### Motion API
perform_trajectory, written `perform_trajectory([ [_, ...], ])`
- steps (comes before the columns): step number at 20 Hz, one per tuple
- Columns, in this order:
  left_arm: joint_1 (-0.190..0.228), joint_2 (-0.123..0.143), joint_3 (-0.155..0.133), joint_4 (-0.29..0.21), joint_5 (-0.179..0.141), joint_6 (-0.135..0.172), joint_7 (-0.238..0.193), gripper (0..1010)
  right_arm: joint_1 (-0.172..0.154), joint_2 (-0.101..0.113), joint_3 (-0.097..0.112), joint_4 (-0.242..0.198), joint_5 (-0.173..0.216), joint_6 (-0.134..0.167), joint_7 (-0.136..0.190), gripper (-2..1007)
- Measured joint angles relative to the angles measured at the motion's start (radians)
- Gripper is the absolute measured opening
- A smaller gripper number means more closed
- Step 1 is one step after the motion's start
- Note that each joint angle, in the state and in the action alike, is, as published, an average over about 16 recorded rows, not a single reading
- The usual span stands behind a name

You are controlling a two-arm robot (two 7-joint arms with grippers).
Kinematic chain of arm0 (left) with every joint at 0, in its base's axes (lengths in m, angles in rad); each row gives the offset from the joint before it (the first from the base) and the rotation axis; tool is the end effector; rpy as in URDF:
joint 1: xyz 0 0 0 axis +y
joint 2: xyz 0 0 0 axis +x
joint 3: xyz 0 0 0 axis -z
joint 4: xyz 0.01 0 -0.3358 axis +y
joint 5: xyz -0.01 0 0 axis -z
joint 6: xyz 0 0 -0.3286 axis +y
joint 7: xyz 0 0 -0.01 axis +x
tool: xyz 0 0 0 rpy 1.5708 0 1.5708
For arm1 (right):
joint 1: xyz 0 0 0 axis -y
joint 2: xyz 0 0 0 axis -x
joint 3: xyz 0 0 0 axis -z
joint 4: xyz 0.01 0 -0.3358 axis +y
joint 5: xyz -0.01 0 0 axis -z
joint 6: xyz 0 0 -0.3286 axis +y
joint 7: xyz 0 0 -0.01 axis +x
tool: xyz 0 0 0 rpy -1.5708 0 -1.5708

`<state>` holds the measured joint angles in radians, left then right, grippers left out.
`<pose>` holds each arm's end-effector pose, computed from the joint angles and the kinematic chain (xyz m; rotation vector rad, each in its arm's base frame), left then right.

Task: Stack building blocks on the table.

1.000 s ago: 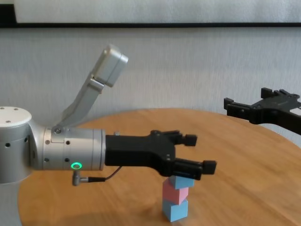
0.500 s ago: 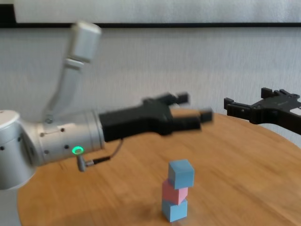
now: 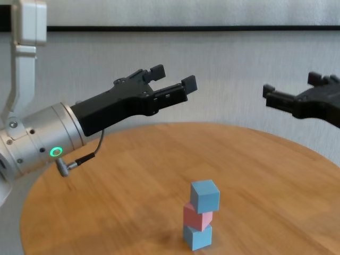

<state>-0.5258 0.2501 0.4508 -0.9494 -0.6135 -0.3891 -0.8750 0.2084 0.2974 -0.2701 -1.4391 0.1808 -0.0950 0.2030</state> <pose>0.4960 0.0166 -0.3494 -0.2419 -0.0977 0.5408 0.4074 -0.0264 -0.3217 -0.0460 -0.1877 -1.1408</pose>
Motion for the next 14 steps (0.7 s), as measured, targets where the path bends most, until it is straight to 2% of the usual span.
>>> perform_trajectory([
  [4, 0.038, 0.023, -0.007, -0.062, 0.006, 0.037, 0.038, 1001, -0.023, 0.002, 0.008, -0.036, -0.006, -0.015, 0.013, 1006],
  [7, 0.060, 0.037, -0.005, -0.097, 0.012, 0.068, 0.056, 1001, -0.037, 0.004, 0.010, -0.058, -0.006, -0.015, 0.024, 1006],
  [14, 0.088, 0.055, 0.005, -0.136, 0.022, 0.116, 0.081, 1001, -0.052, 0.008, 0.012, -0.081, 0.000, -0.001, 0.043, 1006],
])
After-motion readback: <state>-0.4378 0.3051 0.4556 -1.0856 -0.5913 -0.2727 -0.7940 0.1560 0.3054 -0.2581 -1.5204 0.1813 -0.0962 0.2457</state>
